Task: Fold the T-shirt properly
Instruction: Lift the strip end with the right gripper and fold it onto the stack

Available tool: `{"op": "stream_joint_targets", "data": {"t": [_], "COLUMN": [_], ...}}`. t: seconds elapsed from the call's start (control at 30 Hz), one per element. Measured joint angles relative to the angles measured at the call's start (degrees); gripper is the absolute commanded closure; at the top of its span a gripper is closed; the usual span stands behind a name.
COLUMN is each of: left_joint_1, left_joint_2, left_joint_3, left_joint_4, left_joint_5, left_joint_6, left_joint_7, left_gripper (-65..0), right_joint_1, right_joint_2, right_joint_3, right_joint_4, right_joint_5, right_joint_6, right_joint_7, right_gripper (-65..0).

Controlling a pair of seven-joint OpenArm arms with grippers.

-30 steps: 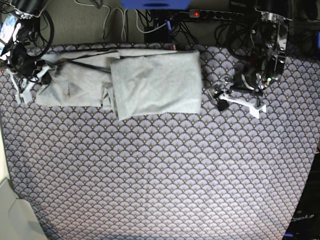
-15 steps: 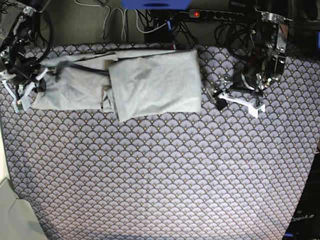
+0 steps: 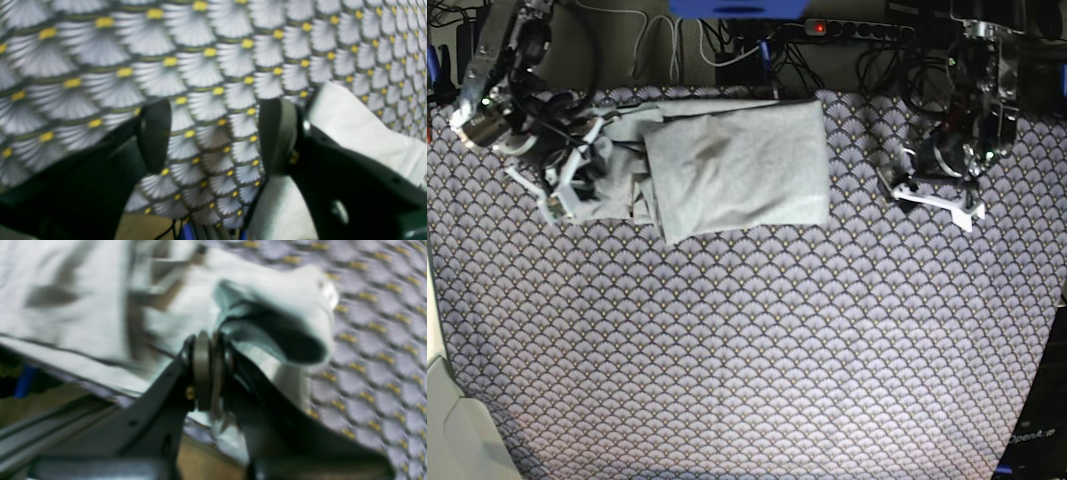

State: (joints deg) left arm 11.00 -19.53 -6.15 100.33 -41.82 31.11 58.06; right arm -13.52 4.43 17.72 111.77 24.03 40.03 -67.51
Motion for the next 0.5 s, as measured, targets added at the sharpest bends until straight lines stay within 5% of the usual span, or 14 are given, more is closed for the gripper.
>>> {"op": "stream_joint_targets", "data": {"t": [0.27, 0.5], "left_joint_1": [0.1, 0.8], "left_joint_2": [0.3, 0.0], "left_joint_3": [-6.1, -6.8], "left_joint_4": [3.3, 3.7], "left_joint_5": [0.0, 0.0], "left_joint_6": [0.0, 0.0], "left_joint_7": [7.0, 6.9], "left_gripper": [-39.9, -39.9], "right_joint_1": [2.3, 4.3], "right_joint_2": [-1.7, -4.2], "right_joint_3": [-8.0, -13.3], "right_joint_4": [0.0, 0.0], "right_joint_5": [-0.2, -0.7], "right_joint_6": [0.0, 0.0], "right_joint_7": [0.2, 0.1], "right_gripper": [0.0, 0.0]}}
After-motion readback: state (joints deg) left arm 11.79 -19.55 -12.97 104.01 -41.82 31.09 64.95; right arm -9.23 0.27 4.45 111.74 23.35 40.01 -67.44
